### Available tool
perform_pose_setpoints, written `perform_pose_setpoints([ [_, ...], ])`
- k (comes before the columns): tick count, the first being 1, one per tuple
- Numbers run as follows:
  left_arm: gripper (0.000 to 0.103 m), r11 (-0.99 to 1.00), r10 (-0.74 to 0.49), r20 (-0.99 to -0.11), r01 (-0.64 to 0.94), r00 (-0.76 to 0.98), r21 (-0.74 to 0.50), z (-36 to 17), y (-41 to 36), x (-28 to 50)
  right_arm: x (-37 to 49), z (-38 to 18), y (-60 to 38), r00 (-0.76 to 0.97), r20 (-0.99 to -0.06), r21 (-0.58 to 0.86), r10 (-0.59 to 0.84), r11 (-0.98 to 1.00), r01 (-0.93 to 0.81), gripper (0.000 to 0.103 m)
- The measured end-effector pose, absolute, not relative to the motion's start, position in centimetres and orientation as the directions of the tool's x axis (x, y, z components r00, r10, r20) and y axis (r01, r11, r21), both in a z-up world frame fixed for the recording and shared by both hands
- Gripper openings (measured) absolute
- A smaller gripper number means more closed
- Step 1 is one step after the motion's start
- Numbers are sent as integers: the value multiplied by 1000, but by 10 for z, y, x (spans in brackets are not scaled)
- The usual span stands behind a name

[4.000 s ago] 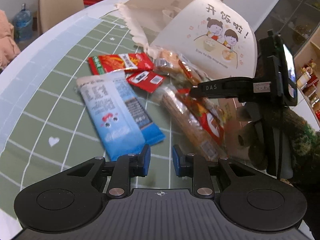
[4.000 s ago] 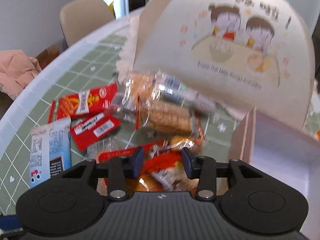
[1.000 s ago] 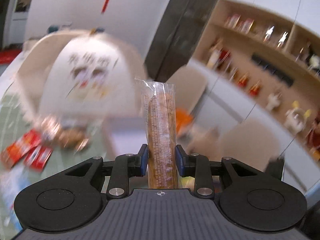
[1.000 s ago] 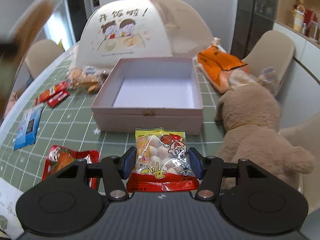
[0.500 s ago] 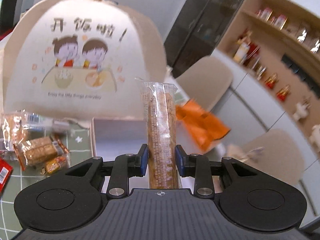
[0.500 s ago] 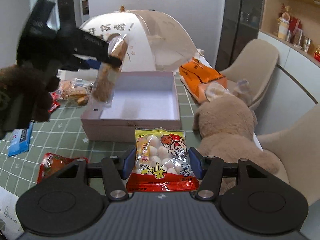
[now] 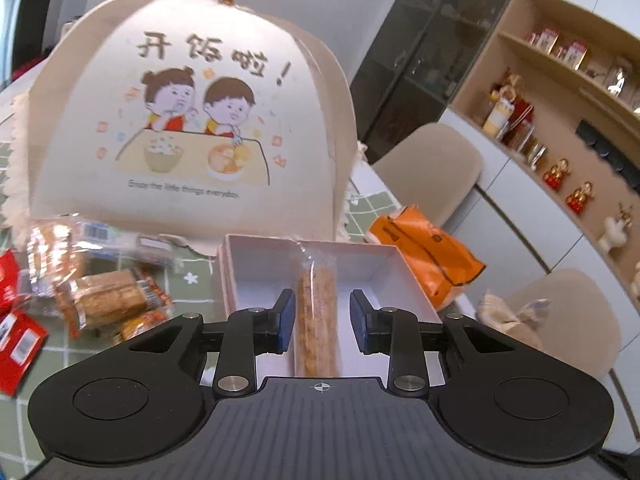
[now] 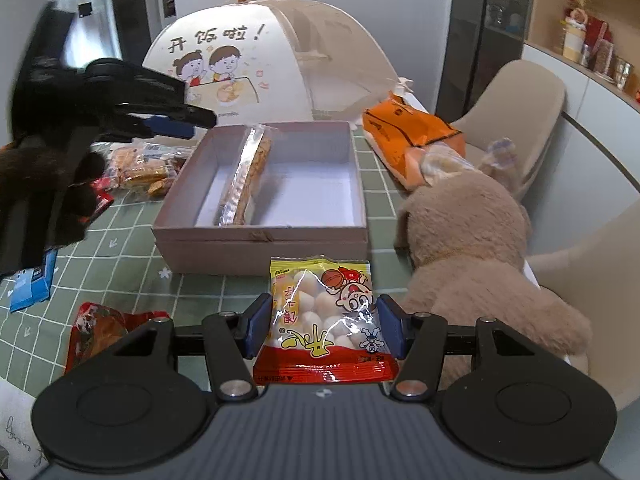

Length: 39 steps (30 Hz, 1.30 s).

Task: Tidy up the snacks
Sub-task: 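Carry the wrapped bread stick with the left tool into the pink box, then lower the candy bag into the pink box and open the right tool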

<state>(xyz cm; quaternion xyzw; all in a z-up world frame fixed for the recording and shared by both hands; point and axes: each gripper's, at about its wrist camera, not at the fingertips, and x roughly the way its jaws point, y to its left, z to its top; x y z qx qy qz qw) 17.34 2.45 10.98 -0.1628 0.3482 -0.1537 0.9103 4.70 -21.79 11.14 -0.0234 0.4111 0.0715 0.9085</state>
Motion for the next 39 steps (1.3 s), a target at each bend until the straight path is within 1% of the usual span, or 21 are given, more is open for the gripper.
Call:
perform_pose_setpoints([
  [5, 33, 877, -408, -598, 114, 690, -467, 105, 50, 131, 74, 126, -207, 705, -699, -1, 123, 985, -173, 56],
  [9, 33, 867, -400, -641, 45, 655, -495, 85, 62, 104, 115, 135, -202, 749, -653, 11, 115, 990, -142, 56],
  [10, 33, 866, -399, -651, 33, 646, -498, 80, 64, 99, 126, 137, -203, 761, -635, 44, 134, 990, -137, 58],
  [11, 33, 866, -398, -660, 24, 637, -499, 76, 66, 95, 134, 137, -203, 768, -623, 63, 147, 988, -138, 65],
  [12, 33, 867, -397, -669, 17, 628, -498, 72, 68, 91, 144, 136, -201, 768, -624, 61, 145, 989, -137, 69],
  [13, 33, 869, -394, -678, 12, 620, -494, 70, 70, 87, 151, 134, -197, 766, -628, 47, 138, 989, -139, 70],
  [16, 33, 876, -383, -697, -1, 606, -483, 66, 78, 76, 164, 127, -184, 759, -640, -6, 120, 987, -162, 70],
  [18, 33, 877, -374, -707, -19, 601, -480, 63, 84, 70, 170, 122, -175, 741, -654, 13, 154, 981, -192, 70],
  [19, 33, 876, -370, -710, -29, 599, -481, 61, 87, 67, 175, 120, -170, 727, -663, 36, 180, 977, -209, 69],
  [21, 33, 875, -363, -716, -45, 596, -481, 58, 92, 62, 186, 112, -159, 698, -685, 66, 208, 972, -226, 60],
  [22, 33, 876, -361, -720, -49, 592, -479, 57, 92, 61, 194, 106, -151, 687, -699, 59, 201, 973, -225, 53],
  [24, 33, 881, -365, -731, -39, 577, -471, 55, 92, 58, 207, 94, -136, 671, -719, 27, 179, 973, -231, 47],
  [25, 33, 884, -372, -735, -26, 567, -467, 55, 92, 56, 214, 86, -129, 659, -734, 10, 167, 972, -235, 38],
  [26, 33, 886, -377, -738, -13, 559, -463, 56, 93, 54, 220, 78, -124, 641, -754, -11, 143, 973, -230, 32],
  [29, 33, 895, -366, -740, -5, 564, -446, 62, 102, 45, 230, 65, -131, 609, -788, -15, 90, 986, -165, 32],
  [32, 33, 894, -330, -746, -62, 578, -443, 60, 123, 39, 234, 55, -146, 557, -830, -19, 41, 995, -102, 32],
  [33, 33, 891, -322, -748, -80, 581, -446, 58, 129, 39, 235, 50, -153, 529, -848, 2, 44, 997, -81, 32],
  [35, 33, 885, -306, -747, -112, 590, -451, 54, 141, 39, 231, 51, -165, 518, -850, 68, 91, 996, -63, 32],
  [37, 33, 881, -284, -738, -137, 612, -453, 54, 151, 40, 223, 58, -172, 536, -833, 125, 140, 990, -64, 32],
  [39, 33, 876, -257, -720, -159, 645, -455, 59, 161, 44, 211, 72, -171, 578, -799, 141, 167, 986, -90, 36],
])
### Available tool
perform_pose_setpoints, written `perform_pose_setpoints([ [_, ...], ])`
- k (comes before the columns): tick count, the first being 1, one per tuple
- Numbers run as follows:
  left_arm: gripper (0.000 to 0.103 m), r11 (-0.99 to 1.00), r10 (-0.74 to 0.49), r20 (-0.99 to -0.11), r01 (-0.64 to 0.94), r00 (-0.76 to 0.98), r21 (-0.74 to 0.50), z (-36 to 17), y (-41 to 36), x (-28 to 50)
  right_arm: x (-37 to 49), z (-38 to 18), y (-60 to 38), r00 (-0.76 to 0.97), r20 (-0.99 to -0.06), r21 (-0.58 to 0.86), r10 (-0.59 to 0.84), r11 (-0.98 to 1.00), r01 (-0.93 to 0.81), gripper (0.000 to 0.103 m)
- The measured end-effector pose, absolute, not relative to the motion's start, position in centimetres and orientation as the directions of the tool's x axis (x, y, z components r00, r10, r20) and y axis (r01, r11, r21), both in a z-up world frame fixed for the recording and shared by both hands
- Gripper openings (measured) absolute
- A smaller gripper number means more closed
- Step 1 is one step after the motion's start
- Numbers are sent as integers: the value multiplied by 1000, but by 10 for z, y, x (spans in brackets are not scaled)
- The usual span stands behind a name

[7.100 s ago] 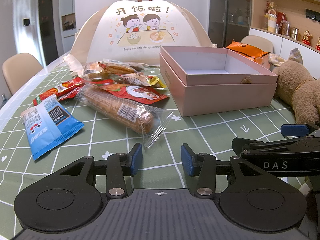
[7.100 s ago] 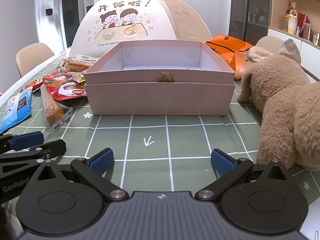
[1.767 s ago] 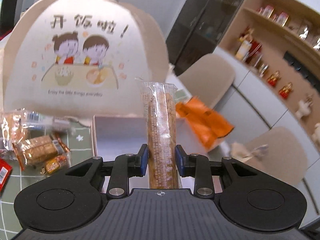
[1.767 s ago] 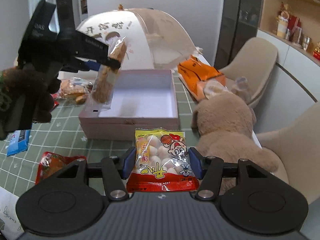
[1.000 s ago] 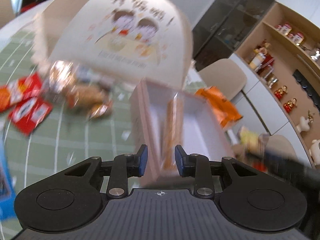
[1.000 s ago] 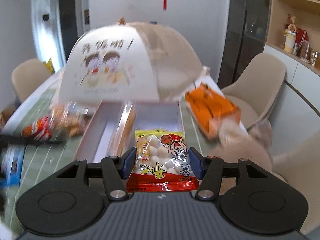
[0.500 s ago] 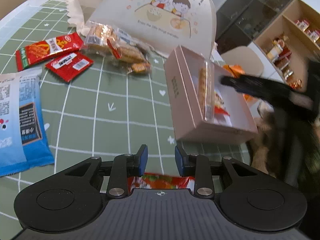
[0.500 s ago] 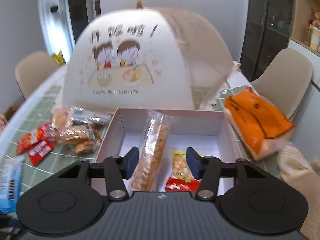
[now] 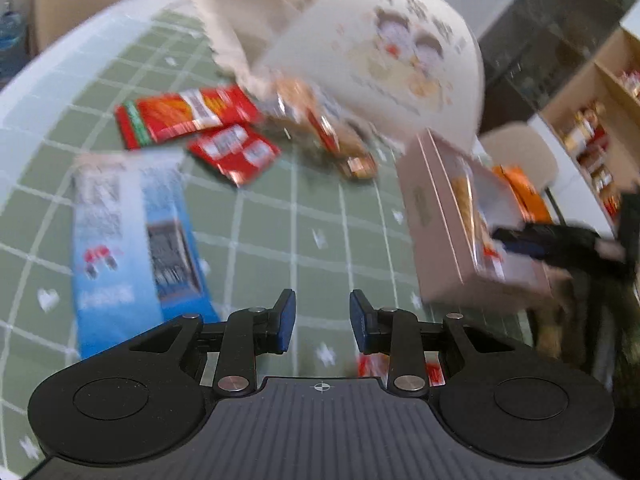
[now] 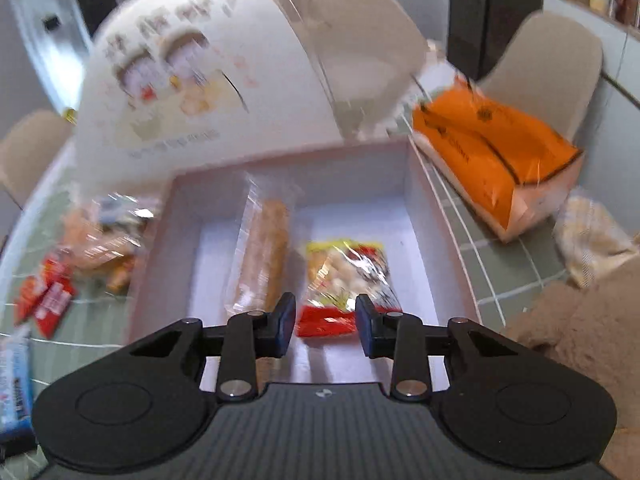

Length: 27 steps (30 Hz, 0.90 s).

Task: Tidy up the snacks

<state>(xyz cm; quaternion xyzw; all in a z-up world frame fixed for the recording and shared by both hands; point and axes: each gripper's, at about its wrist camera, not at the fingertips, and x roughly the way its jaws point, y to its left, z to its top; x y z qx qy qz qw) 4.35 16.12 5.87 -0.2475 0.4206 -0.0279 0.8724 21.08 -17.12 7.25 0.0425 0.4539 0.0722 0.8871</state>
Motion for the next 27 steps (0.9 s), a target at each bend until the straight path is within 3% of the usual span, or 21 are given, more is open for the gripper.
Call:
perform_pose_setpoints([
  [4, 33, 853, -177, -670, -228, 721, -470, 71, 188, 54, 194, 107, -145, 614, -749, 148, 247, 967, -208, 55],
  [9, 33, 842, -126, -635, -257, 762, -475, 78, 221, 80, 191, 152, -79, 536, -741, 180, 404, 889, -421, 58],
  [11, 33, 846, -108, -633, -263, 767, -463, 77, 232, 92, 207, 163, -55, 495, -736, 261, 461, 869, -421, 70],
  [13, 33, 846, -93, -634, -275, 768, -457, 75, 241, 96, 230, 160, -33, 469, -728, 334, 500, 856, -394, 72],
  [18, 33, 851, -104, -657, -275, 747, -448, 67, 256, 94, 282, 112, 38, 553, -741, 166, 381, 902, -399, 72],
  [24, 33, 834, -143, -683, -285, 716, -473, 51, 273, 64, 348, 49, 79, 503, -809, 171, 303, 941, -292, 72],
  [25, 33, 826, -155, -679, -283, 718, -488, 50, 275, 60, 352, 42, 79, 472, -828, 186, 303, 942, -280, 71],
  [27, 33, 814, -176, -662, -270, 728, -514, 49, 277, 50, 351, 36, 72, 423, -843, 227, 331, 934, -277, 59],
])
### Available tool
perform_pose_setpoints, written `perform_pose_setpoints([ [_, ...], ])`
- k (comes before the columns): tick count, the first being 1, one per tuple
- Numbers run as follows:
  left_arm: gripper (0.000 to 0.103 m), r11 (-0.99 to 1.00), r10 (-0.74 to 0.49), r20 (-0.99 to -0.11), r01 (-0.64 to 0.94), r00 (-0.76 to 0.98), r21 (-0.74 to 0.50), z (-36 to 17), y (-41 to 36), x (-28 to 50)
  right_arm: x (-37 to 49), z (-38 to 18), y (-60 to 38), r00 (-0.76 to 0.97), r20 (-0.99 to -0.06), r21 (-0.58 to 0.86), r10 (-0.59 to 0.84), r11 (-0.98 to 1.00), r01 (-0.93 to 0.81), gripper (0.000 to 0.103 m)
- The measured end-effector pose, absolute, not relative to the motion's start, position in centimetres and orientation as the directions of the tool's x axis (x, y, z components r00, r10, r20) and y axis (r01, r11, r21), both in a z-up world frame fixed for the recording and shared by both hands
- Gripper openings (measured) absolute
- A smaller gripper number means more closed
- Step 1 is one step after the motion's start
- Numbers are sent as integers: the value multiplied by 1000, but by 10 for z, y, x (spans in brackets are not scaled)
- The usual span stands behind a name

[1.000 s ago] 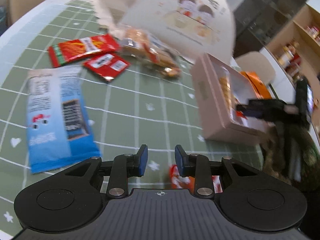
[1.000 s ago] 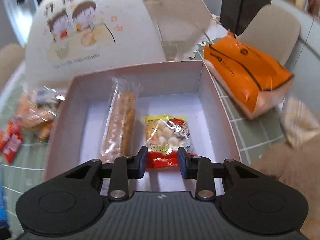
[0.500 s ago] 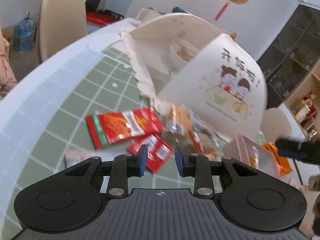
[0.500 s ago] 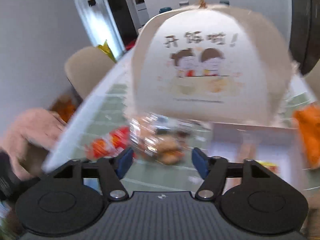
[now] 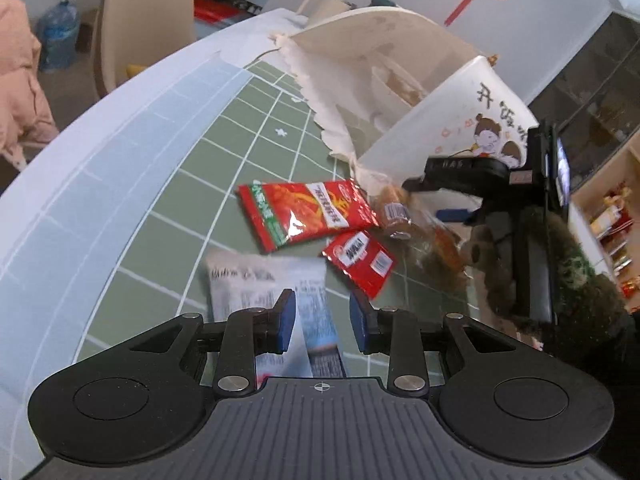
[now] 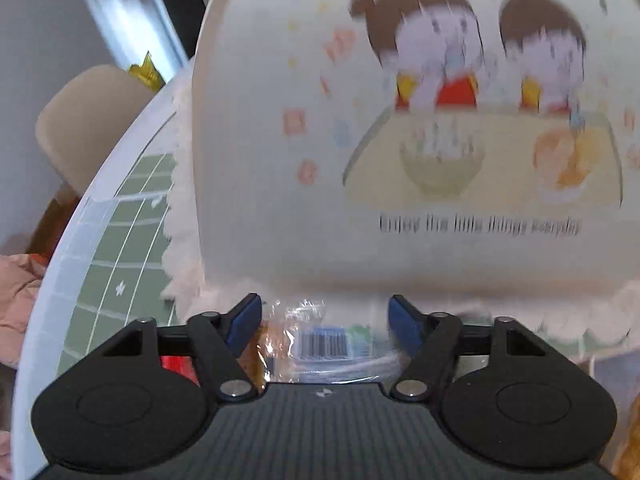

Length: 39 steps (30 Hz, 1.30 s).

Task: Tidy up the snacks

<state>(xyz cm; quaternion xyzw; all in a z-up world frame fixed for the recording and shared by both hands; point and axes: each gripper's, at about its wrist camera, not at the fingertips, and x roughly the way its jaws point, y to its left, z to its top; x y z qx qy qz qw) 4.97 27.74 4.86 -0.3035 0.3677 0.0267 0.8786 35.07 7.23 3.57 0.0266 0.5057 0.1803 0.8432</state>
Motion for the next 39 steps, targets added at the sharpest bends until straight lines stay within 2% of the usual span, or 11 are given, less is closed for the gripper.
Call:
perform_pose_setpoints([
  [2, 33, 804, -187, -654, -269, 733, -531, 46, 277, 44, 341, 32, 65, 346, -860, 273, 376, 911, -310, 40],
  [7, 33, 788, -222, -650, -258, 727, -559, 42, 263, 44, 287, 38, 47, 252, -880, 284, 402, 872, -399, 25],
  [13, 33, 815, -249, -654, -210, 715, -540, 48, 234, 49, 201, 47, 13, 115, -861, 394, 495, 794, -464, 25],
  [18, 33, 851, -296, -661, -124, 690, -510, 58, 196, 89, 145, 68, -24, 229, -847, 318, 480, 802, -506, 28],
  [22, 33, 893, -307, -678, -44, 668, -448, 62, 154, 129, 111, 85, -56, 335, -829, 249, 448, 832, -496, 46],
  [25, 33, 927, -255, -676, -24, 692, -374, 69, 131, 160, 92, 90, -78, 387, -830, 181, 401, 851, -493, 47],
  [29, 33, 935, -241, -680, -23, 692, -355, 66, 111, 214, 75, 84, -95, 394, -842, 165, 368, 871, -463, 47],
  [32, 33, 969, -171, -729, -23, 663, -248, 49, 86, 245, 64, 76, -103, 386, -849, 173, 360, 881, -440, 47],
  [34, 34, 992, -114, -749, 29, 652, -126, 39, 67, 255, 58, 72, -111, 395, -854, 162, 339, 894, -418, 47],
  [36, 39, 996, -73, -746, 87, 662, -21, 33, 53, 258, 53, 69, -122, 394, -857, 175, 334, 905, -387, 47],
  [39, 38, 992, -61, -742, 120, 668, 27, 31, 46, 259, 52, 62, -136, 375, -865, 206, 335, 916, -343, 47],
])
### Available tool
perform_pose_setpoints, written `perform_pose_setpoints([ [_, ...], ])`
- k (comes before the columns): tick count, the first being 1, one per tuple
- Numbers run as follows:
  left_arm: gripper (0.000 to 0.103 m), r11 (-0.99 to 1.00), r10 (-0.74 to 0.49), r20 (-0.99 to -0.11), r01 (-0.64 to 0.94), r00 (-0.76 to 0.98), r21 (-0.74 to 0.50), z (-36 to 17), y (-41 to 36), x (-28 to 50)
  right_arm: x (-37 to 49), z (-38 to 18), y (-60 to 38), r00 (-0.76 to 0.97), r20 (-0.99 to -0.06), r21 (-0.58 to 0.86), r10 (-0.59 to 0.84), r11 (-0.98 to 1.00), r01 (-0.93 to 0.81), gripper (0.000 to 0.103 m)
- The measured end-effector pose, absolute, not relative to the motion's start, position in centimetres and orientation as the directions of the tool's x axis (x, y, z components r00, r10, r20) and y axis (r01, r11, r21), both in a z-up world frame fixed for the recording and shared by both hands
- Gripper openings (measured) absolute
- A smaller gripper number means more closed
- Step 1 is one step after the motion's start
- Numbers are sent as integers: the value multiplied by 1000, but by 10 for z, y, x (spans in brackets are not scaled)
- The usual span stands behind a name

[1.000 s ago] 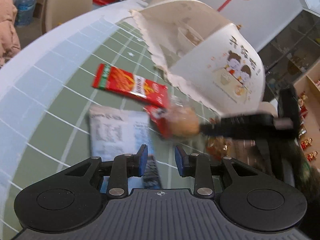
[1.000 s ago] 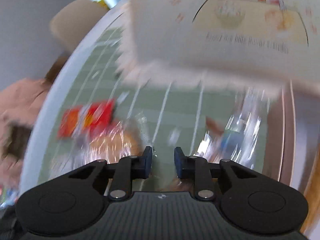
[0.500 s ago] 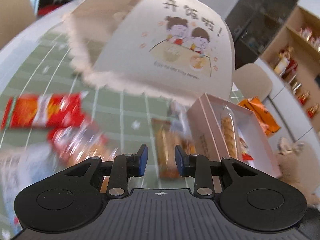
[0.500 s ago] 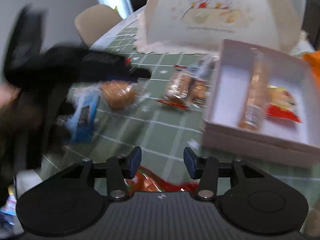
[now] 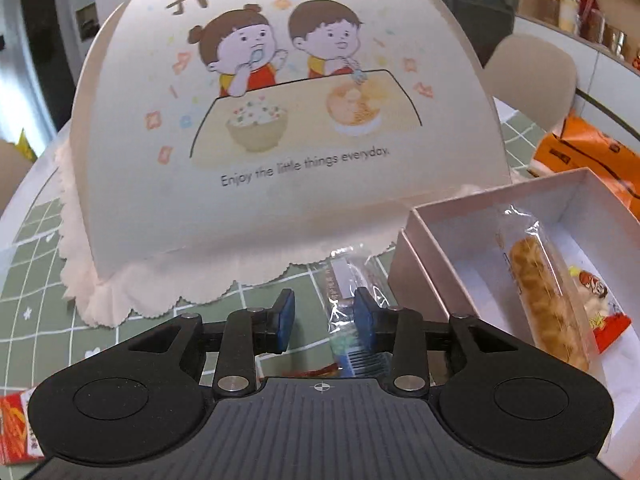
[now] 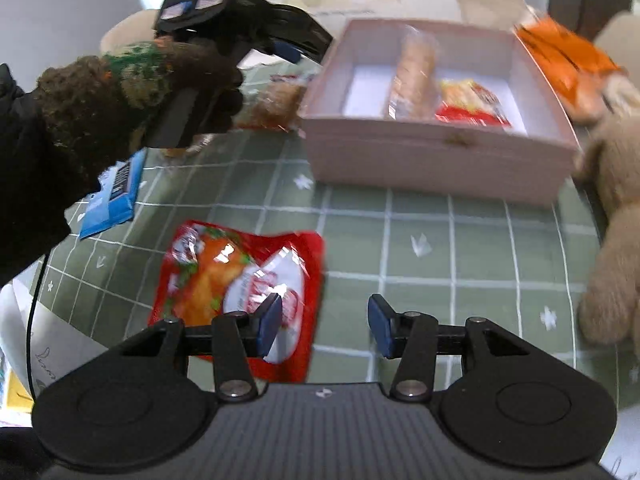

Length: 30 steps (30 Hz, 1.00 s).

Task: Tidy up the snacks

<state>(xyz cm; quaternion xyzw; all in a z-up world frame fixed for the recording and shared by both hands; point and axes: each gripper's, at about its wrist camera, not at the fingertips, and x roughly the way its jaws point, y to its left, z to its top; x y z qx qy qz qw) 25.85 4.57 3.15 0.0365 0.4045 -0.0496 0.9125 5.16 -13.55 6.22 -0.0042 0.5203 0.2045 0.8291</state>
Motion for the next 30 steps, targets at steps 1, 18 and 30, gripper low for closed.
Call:
perform_pose_setpoints([
  [1, 32, 992, -81, -751, 128, 655, 4, 32, 46, 259, 52, 61, -138, 372, -867, 211, 332, 920, -331, 47],
  [18, 22, 972, -210, -798, 211, 565, -106, 27, 74, 205, 50, 57, -130, 372, -860, 227, 349, 915, -334, 47],
  [30, 21, 948, -307, -774, 108, 554, -298, 30, 118, 94, 148, 136, -78, 420, -792, 237, 444, 857, -458, 41],
])
